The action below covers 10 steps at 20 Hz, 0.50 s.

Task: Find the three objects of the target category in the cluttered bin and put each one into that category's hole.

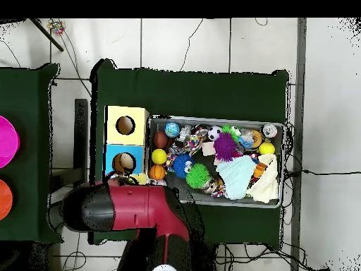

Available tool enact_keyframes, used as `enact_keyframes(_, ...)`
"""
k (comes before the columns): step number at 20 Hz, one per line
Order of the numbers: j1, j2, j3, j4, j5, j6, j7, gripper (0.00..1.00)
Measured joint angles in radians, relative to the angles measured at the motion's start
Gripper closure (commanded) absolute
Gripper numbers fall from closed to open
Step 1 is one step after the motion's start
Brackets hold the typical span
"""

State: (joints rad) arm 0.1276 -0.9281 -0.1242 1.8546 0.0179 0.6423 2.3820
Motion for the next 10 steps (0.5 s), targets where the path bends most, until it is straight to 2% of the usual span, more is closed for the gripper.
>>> enact_keyframes(7,0.068,0.012,-0.049,0.0,0.04,0.0,0.045,1.0)
enact_keyframes(10,0.075,0.024,-0.058,0.002,0.059,0.0,0.053,1.0)
